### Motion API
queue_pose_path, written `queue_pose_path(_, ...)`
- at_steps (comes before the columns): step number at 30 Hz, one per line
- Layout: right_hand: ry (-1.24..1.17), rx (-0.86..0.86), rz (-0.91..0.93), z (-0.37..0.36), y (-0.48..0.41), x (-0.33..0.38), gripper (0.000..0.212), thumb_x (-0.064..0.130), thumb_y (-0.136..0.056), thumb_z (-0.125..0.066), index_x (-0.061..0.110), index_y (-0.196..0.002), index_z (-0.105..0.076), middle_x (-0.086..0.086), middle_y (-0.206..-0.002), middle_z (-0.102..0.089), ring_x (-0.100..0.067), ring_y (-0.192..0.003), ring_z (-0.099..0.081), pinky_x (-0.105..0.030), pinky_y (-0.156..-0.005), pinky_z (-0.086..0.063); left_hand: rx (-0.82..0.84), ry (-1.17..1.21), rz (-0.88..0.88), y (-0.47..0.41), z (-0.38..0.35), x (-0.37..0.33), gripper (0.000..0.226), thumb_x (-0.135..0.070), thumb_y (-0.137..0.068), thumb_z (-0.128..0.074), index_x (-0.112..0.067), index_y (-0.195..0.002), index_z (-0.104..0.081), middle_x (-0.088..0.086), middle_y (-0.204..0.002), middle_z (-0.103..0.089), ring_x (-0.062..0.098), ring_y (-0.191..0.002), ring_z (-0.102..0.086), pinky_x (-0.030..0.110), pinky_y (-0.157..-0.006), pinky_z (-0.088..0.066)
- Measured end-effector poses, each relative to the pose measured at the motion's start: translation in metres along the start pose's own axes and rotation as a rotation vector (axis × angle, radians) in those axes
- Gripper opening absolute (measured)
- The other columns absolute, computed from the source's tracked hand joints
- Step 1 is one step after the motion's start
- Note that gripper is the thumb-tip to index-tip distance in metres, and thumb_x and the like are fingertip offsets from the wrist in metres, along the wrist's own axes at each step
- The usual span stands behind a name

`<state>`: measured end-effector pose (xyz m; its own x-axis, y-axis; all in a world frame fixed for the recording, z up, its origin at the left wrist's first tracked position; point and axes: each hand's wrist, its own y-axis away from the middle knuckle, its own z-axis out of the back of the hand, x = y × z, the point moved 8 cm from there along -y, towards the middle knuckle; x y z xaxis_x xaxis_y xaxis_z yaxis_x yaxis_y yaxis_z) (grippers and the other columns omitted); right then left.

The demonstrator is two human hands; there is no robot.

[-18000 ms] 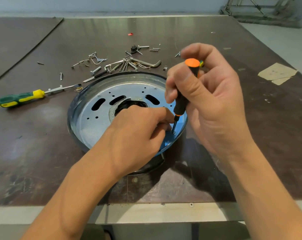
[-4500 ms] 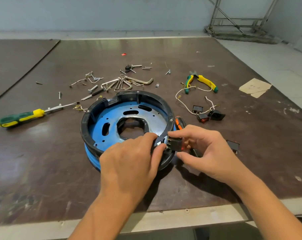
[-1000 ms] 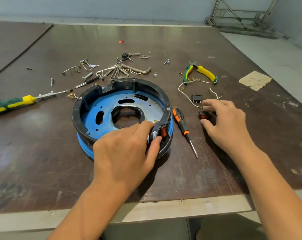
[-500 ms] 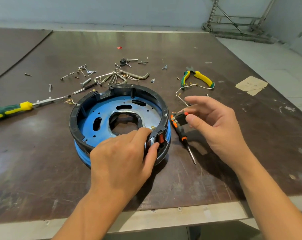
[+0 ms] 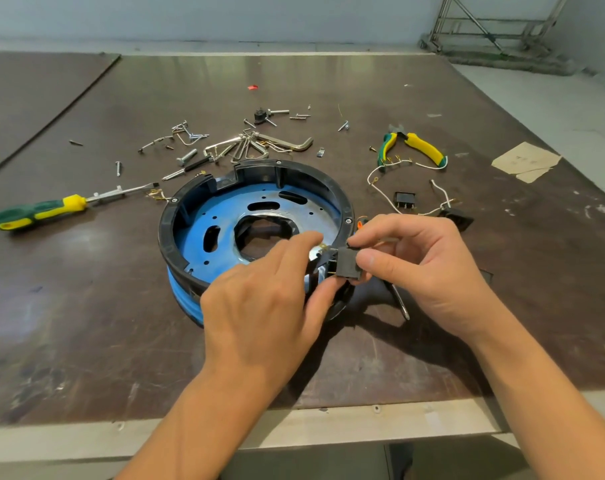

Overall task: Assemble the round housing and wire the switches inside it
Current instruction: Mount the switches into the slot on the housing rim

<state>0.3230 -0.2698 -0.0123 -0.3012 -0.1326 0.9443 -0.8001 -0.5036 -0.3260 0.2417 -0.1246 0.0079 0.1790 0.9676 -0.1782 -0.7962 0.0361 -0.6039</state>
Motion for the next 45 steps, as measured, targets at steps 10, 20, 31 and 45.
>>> queue_pose_path(10,0.025,0.064,-0.085,-0.016,0.006,0.002,0.010,0.001,-0.083,-0.073,-0.002,-0.092,-0.070,-0.010,-0.081,-0.075,-0.021,-0.072,-0.073,-0.027,-0.070,-0.060,-0.009,0.157,-0.050,-0.002,0.003,0.001,0.027,-0.039,-0.099,-0.047,-0.028,-0.104,-0.071,-0.012,-0.097,-0.068,0.012,-0.063,-0.059,0.029,-0.048,-0.043)
queue_pose_path(20,0.301,0.072,0.032,-0.030,0.009,0.011,0.011,-0.002,-0.088,-0.070,0.006,-0.088,-0.063,-0.008,-0.083,-0.067,-0.025,-0.072,-0.064,-0.038,-0.065,-0.054,0.064,0.142,0.111,-0.005,0.002,0.004,0.040,-0.033,-0.075,-0.069,-0.033,-0.114,-0.060,-0.019,-0.094,-0.068,0.012,-0.066,-0.065,0.027,-0.046,-0.044)
queue_pose_path(31,0.405,0.237,0.062,-0.034,0.013,0.012,0.036,-0.004,-0.080,-0.075,0.009,-0.114,-0.073,0.008,-0.097,-0.071,-0.018,-0.085,-0.067,-0.023,-0.077,-0.052,0.078,0.108,0.133,-0.006,-0.001,0.005,0.059,-0.032,-0.066,-0.077,-0.029,-0.120,-0.055,-0.019,-0.090,-0.069,0.010,-0.055,-0.060,0.020,-0.041,-0.033)
queue_pose_path(45,0.514,0.094,0.025,-0.023,0.012,0.005,0.015,0.008,-0.081,-0.078,0.017,-0.074,-0.068,0.015,-0.062,-0.058,-0.004,-0.056,-0.056,-0.007,-0.057,-0.038,0.177,0.078,0.058,-0.007,-0.003,0.005,0.034,-0.046,-0.081,-0.063,-0.035,-0.113,-0.056,-0.014,-0.084,-0.068,0.013,-0.064,-0.065,0.033,-0.045,-0.049)
